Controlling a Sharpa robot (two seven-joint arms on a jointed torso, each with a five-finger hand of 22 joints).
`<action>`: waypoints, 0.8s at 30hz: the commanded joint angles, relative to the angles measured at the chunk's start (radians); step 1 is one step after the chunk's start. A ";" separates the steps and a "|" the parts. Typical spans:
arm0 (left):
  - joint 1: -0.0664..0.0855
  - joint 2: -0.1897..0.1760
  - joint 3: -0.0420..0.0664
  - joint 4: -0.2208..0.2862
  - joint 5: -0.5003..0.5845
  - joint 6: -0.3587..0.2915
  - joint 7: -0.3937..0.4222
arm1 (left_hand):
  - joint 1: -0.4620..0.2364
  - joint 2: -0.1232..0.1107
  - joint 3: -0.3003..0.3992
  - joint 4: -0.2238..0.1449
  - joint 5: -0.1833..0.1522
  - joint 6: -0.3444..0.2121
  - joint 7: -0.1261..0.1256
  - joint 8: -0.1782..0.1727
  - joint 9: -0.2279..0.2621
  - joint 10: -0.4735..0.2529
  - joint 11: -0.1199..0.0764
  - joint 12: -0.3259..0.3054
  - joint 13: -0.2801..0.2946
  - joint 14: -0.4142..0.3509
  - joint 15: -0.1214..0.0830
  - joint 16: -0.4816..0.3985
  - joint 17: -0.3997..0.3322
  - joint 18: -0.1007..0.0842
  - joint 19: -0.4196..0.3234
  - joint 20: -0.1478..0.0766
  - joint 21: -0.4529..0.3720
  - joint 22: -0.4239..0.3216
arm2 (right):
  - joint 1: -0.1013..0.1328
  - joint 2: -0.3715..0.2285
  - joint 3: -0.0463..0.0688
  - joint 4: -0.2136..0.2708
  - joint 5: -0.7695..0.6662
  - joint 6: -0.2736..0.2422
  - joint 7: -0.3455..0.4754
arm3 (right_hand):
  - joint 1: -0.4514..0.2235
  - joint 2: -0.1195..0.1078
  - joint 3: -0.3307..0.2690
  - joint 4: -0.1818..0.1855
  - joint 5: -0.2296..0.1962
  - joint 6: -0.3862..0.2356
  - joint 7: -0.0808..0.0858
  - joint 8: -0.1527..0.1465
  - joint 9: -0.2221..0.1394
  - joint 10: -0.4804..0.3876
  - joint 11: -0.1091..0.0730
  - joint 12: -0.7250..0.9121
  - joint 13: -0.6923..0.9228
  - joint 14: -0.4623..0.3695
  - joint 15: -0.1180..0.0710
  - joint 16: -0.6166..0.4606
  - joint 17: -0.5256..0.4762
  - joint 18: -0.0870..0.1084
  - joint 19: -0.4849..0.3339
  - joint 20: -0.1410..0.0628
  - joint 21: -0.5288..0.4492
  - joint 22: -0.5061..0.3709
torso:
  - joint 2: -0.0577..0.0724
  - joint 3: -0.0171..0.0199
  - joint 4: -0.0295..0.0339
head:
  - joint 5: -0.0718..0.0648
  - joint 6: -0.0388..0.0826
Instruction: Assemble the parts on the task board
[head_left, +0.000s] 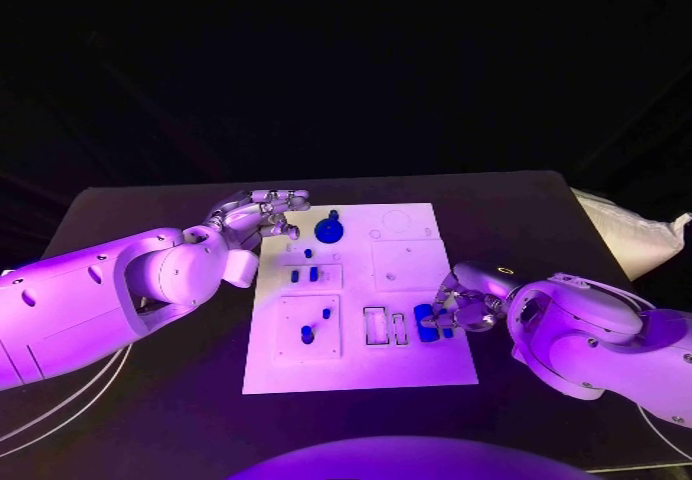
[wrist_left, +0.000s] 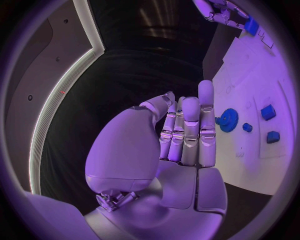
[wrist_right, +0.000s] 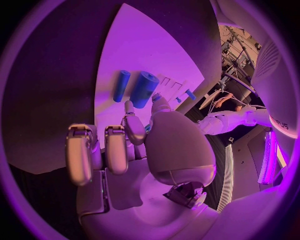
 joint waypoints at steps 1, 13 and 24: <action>0.000 0.000 0.001 0.002 -0.004 0.018 0.005 | 0.001 0.010 -0.001 -0.002 -0.004 -0.008 0.003 0.003 -0.001 -0.007 0.000 0.003 0.000 -0.008 -0.003 -0.004 -0.001 0.011 -0.004 0.002 -0.003 -0.001 | -0.005 0.012 0.000 -0.006 -0.022 0.032 -0.012 | 0.003 0.013 -0.006 0.000 -0.002 0.004 -0.004 0.005 0.002 0.007 -0.001 0.003 0.002 0.074 0.003 0.004 0.084 -0.009 0.028 0.003 0.003 0.114 | 0.000 -0.0001 0.0008 | 0.001 -0.001; -0.001 -0.003 0.001 0.004 -0.004 0.020 0.004 | 0.001 0.010 -0.001 -0.002 -0.004 -0.008 0.003 0.003 -0.001 -0.007 0.000 0.003 0.000 -0.008 -0.003 -0.004 -0.001 0.011 -0.004 0.002 -0.003 -0.001 | -0.028 0.060 0.000 -0.041 -0.014 0.040 -0.008 | 0.012 0.026 -0.011 -0.002 0.005 0.009 -0.007 0.012 0.006 0.007 -0.003 0.004 0.011 0.074 0.002 0.006 0.086 -0.009 0.028 0.002 0.004 0.115 | 0.000 -0.0013 0.0006 | 0.005 -0.005; -0.001 -0.007 0.001 0.006 -0.004 0.022 0.001 | 0.001 0.010 -0.001 -0.002 -0.004 -0.008 0.003 0.003 -0.001 -0.007 0.000 0.003 0.000 -0.008 -0.003 -0.004 -0.001 0.011 -0.004 0.002 -0.003 -0.001 | -0.038 0.071 0.000 -0.059 0.073 -0.011 0.000 | 0.025 0.103 -0.015 -0.001 0.029 0.040 -0.017 0.029 0.018 0.009 -0.012 -0.004 0.025 0.074 -0.005 0.007 0.089 -0.009 0.027 -0.004 0.004 0.116 | 0.000 -0.0009 -0.0008 | 0.008 -0.010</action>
